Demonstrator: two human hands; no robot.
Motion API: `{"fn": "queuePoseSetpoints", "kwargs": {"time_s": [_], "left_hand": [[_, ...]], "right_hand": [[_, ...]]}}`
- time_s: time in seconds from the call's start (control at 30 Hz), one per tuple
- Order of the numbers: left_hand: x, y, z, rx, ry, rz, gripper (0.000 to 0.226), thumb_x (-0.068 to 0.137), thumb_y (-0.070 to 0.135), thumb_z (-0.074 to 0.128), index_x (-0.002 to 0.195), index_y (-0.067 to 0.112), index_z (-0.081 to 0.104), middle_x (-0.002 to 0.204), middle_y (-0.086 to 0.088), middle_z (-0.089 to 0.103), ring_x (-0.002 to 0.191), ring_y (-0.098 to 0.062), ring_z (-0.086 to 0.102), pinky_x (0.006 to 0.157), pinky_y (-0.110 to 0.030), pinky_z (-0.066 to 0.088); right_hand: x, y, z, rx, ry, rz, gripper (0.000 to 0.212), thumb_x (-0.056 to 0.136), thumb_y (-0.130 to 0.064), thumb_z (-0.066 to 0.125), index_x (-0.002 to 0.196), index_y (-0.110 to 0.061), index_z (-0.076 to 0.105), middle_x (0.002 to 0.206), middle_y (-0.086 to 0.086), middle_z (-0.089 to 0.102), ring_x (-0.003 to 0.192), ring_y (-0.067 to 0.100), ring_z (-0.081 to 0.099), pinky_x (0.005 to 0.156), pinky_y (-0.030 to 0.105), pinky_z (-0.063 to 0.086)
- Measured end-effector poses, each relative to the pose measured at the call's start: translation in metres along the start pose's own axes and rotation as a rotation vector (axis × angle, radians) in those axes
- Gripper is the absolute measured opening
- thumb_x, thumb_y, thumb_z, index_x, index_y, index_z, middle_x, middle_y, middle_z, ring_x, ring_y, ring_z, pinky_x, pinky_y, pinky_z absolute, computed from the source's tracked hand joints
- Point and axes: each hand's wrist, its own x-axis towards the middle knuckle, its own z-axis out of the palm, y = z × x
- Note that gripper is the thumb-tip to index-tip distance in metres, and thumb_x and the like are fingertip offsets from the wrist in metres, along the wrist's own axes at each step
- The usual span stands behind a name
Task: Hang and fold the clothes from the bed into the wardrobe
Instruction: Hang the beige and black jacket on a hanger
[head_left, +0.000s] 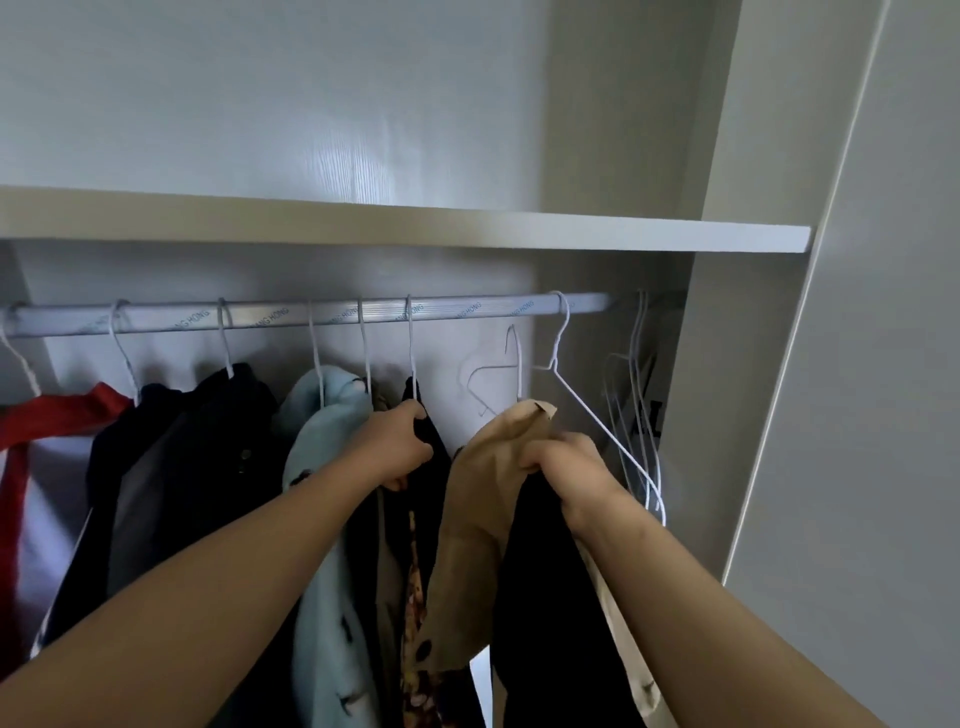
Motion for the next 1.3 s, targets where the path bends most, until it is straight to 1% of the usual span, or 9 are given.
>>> {"fn": "queuePoseSetpoints", "kwargs": {"time_s": [0.07, 0.2, 0.3, 0.37, 0.7, 0.83, 1.03, 1.17, 1.3], "left_hand": [[0.005, -0.001, -0.004, -0.099, -0.044, -0.030, 0.044, 0.085, 0.011, 0.056, 0.126, 0.021, 0.042, 0.082, -0.005, 0.055, 0.054, -0.021, 0.061, 0.040, -0.023, 0.048], [0.011, -0.005, -0.008, -0.206, -0.129, -0.054, 0.043, 0.087, 0.008, 0.055, 0.125, 0.021, 0.041, 0.090, -0.008, 0.056, 0.051, -0.018, 0.060, 0.039, -0.022, 0.048], [0.019, -0.007, -0.010, -0.266, -0.194, -0.086, 0.042, 0.087, 0.005, 0.053, 0.123, 0.022, 0.040, 0.093, -0.012, 0.056, 0.046, -0.016, 0.061, 0.040, -0.022, 0.048], [0.023, -0.008, -0.012, -0.287, -0.232, -0.102, 0.039, 0.087, 0.004, 0.053, 0.119, 0.022, 0.040, 0.085, -0.013, 0.055, 0.041, -0.015, 0.060, 0.039, -0.022, 0.047], [0.033, -0.017, 0.000, -0.449, -0.273, -0.126, 0.034, 0.084, 0.004, 0.058, 0.108, 0.023, 0.043, 0.085, -0.016, 0.057, 0.038, -0.016, 0.060, 0.038, -0.022, 0.047], [0.037, -0.015, 0.007, -0.472, -0.263, -0.130, 0.033, 0.085, 0.003, 0.056, 0.107, 0.023, 0.042, 0.083, -0.015, 0.054, 0.037, -0.017, 0.059, 0.037, -0.020, 0.045], [0.038, -0.011, 0.010, -0.477, -0.259, -0.131, 0.031, 0.085, 0.003, 0.056, 0.107, 0.021, 0.042, 0.082, -0.016, 0.054, 0.037, -0.018, 0.060, 0.036, -0.020, 0.045], [0.035, -0.009, 0.012, -0.490, -0.232, -0.121, 0.031, 0.086, 0.006, 0.057, 0.107, 0.023, 0.043, 0.084, -0.014, 0.055, 0.038, -0.016, 0.060, 0.037, -0.020, 0.045], [0.025, -0.010, 0.021, -0.522, -0.145, -0.071, 0.028, 0.088, 0.013, 0.058, 0.109, 0.027, 0.045, 0.078, -0.010, 0.057, 0.039, -0.012, 0.059, 0.039, -0.019, 0.045]], "right_hand": [[0.006, -0.019, 0.002, 0.004, 0.009, -0.054, 0.019, 0.078, 0.001, 0.052, 0.095, 0.003, 0.059, 0.074, 0.014, 0.057, 0.067, 0.026, 0.057, 0.058, 0.025, 0.047], [0.024, -0.053, 0.006, 0.010, 0.033, -0.152, 0.011, 0.079, 0.003, 0.052, 0.074, -0.003, 0.059, 0.059, 0.007, 0.054, 0.053, 0.016, 0.051, 0.034, 0.011, 0.038], [0.046, -0.066, 0.014, -0.014, 0.032, -0.189, 0.016, 0.079, 0.001, 0.052, 0.066, -0.007, 0.058, 0.047, 0.002, 0.056, 0.051, 0.016, 0.052, 0.040, 0.017, 0.040], [0.062, -0.069, 0.022, -0.020, 0.029, -0.193, 0.017, 0.079, 0.002, 0.052, 0.066, -0.008, 0.058, 0.054, 0.004, 0.057, 0.055, 0.019, 0.053, 0.050, 0.023, 0.041], [0.113, -0.017, 0.053, -0.156, -0.045, -0.096, 0.022, 0.086, 0.012, 0.042, 0.083, -0.003, 0.057, 0.078, 0.012, 0.057, 0.080, 0.027, 0.055, 0.070, 0.034, 0.050], [0.119, -0.014, 0.054, -0.170, -0.020, -0.103, 0.018, 0.087, 0.006, 0.045, 0.090, -0.006, 0.059, 0.073, 0.007, 0.055, 0.069, 0.021, 0.054, 0.060, 0.028, 0.047], [0.119, -0.003, 0.050, -0.234, 0.040, -0.111, 0.008, 0.092, -0.013, 0.051, 0.096, -0.015, 0.057, 0.073, 0.001, 0.056, 0.072, 0.020, 0.055, 0.066, 0.029, 0.048], [0.115, 0.005, 0.047, -0.274, 0.063, -0.110, 0.024, 0.094, -0.024, 0.049, 0.116, -0.015, 0.056, 0.078, 0.001, 0.055, 0.065, 0.015, 0.052, 0.055, 0.025, 0.044], [0.106, 0.016, 0.045, -0.323, 0.095, -0.172, 0.029, 0.094, -0.020, 0.045, 0.122, -0.019, 0.055, 0.090, 0.001, 0.057, 0.065, 0.011, 0.052, 0.048, 0.020, 0.037]]}}
